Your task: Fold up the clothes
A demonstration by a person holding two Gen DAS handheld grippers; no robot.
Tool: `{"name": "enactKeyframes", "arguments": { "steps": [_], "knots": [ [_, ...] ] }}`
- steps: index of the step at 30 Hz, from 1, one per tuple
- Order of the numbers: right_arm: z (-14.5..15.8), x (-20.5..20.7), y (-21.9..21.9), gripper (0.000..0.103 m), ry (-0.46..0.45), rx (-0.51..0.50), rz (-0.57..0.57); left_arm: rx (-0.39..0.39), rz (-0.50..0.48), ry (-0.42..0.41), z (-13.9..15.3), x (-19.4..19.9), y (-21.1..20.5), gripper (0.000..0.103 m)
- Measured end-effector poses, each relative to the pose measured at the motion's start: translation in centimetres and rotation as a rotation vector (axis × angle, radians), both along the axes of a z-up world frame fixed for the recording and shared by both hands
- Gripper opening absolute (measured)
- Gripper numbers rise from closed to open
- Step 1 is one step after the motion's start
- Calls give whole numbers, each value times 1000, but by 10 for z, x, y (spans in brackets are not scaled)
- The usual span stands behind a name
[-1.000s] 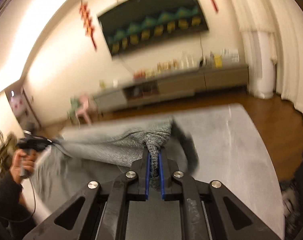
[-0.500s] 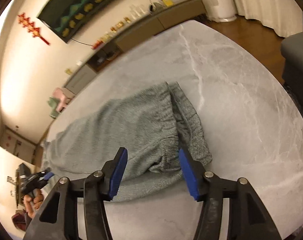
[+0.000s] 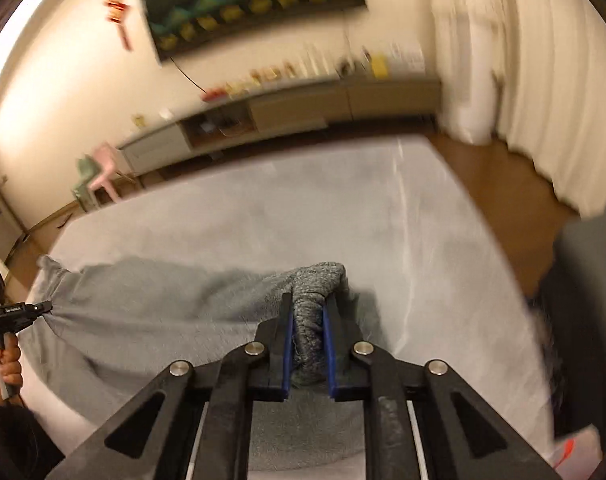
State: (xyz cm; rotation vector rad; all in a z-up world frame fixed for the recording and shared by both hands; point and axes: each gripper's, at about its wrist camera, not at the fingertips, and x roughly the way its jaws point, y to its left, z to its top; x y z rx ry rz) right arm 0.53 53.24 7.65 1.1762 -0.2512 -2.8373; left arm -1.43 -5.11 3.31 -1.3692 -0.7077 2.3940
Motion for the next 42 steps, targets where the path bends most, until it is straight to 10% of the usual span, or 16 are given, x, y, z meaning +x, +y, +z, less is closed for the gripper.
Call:
{"name": "enactKeyframes", "arguments": {
  "steps": [7, 14, 17, 24, 34, 42],
  "knots": [
    [-90, 15, 19, 16, -349, 25, 57, -48, -51, -163, -61, 41, 11, 3],
    [17, -25, 19, 16, -63, 58, 23, -20, -20, 52, 36, 14, 26, 3],
    [52, -5, 13, 16, 36, 75, 71, -53, -49, 43, 29, 42, 18, 3],
    [-91, 14, 5, 21, -410, 198, 211, -114, -35, -154, -63, 82, -1, 6],
    [-13, 23, -5, 53, -164, 198, 90, -188, -58, -114, -59, 86, 21, 7],
    [-102, -19, -29, 50, -375, 288, 126, -92, -20, -34, -32, 114, -16, 28]
  ]
}}
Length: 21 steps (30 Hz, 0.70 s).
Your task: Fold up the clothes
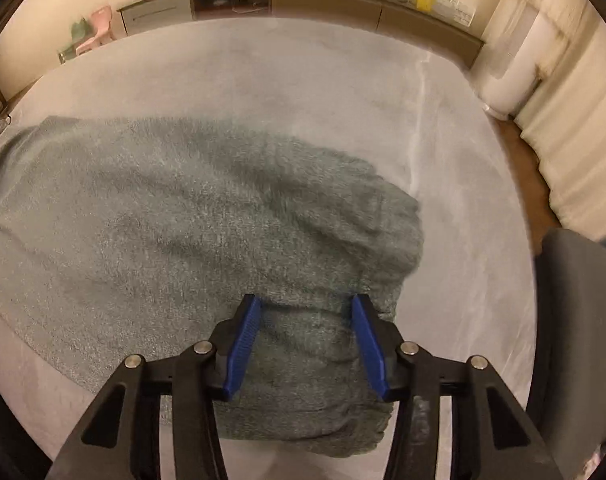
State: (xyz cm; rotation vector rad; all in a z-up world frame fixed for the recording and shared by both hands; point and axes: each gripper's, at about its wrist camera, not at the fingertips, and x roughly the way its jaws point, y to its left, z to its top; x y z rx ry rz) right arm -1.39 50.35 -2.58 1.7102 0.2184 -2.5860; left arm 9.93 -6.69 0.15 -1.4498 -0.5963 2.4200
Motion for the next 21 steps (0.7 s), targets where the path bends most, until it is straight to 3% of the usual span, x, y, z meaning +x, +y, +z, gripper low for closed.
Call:
{"name": "enactKeyframes", "arguments": {
  "steps": [3, 6, 8, 10, 11, 14, 16, 17, 19, 21],
  "knots": [
    [22, 1, -9, 50, 69, 44, -49, 41, 80, 44, 11, -1, -49, 29],
    [38, 8, -45, 50, 125, -58, 22, 26, 196, 41, 16, -22, -87, 30],
    [26, 10, -74, 51, 78, -121, 101, 16, 286, 12, 11, -46, -125, 30],
    [-2, 5, -93, 51, 16, -70, 136, 5, 364, -16, 1, -76, -154, 30],
    [-12, 2, -101, 56, -5, -42, 145, 1, 421, -32, -9, -99, -168, 30],
    [-18, -12, -103, 56, -22, 56, 62, 33, 519, -49, -20, -122, -222, 30],
    [-10, -21, -118, 56, 12, 71, 41, 54, 521, -58, -29, -140, -227, 30],
    [-4, -25, -137, 56, 36, 72, 68, 44, 551, -78, -37, -147, -231, 30],
    [9, -33, -181, 56, 80, 70, 136, 54, 612, -63, -41, -145, -238, 20],
    [25, -38, -244, 56, 130, 61, 239, 39, 645, -55, -40, -143, -237, 19]
  ]
}}
